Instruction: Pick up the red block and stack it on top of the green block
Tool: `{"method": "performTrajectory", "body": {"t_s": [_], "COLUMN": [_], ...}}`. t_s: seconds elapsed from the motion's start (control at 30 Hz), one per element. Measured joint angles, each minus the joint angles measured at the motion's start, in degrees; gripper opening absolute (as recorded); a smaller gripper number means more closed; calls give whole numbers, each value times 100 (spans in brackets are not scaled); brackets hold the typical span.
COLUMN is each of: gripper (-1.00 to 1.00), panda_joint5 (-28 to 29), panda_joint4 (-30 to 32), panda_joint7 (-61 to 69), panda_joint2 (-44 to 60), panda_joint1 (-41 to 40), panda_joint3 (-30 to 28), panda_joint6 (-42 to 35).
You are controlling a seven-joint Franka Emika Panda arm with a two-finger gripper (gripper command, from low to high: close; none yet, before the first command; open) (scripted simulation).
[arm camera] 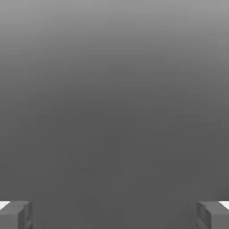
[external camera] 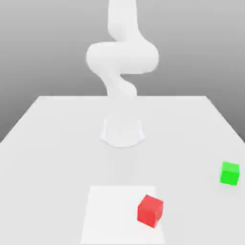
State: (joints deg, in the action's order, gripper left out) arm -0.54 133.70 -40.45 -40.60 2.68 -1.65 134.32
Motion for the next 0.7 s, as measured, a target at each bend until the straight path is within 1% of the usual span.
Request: {"method": "performTrajectory", "body": {"t_s": [0.33, 0.57, 0.7], "gripper": [0, 0, 0], "panda_joint5": [-285, -421, -241], "panda_joint4": [772, 1304, 1611], "panda_joint7": [2221, 3709, 4371], "panda_joint2": [2121, 3576, 4384], "panda_joint1": [949, 1259, 1372], "panda_joint3": [-524, -518, -480], "panda_joint6": [1016, 1714, 2122]}}
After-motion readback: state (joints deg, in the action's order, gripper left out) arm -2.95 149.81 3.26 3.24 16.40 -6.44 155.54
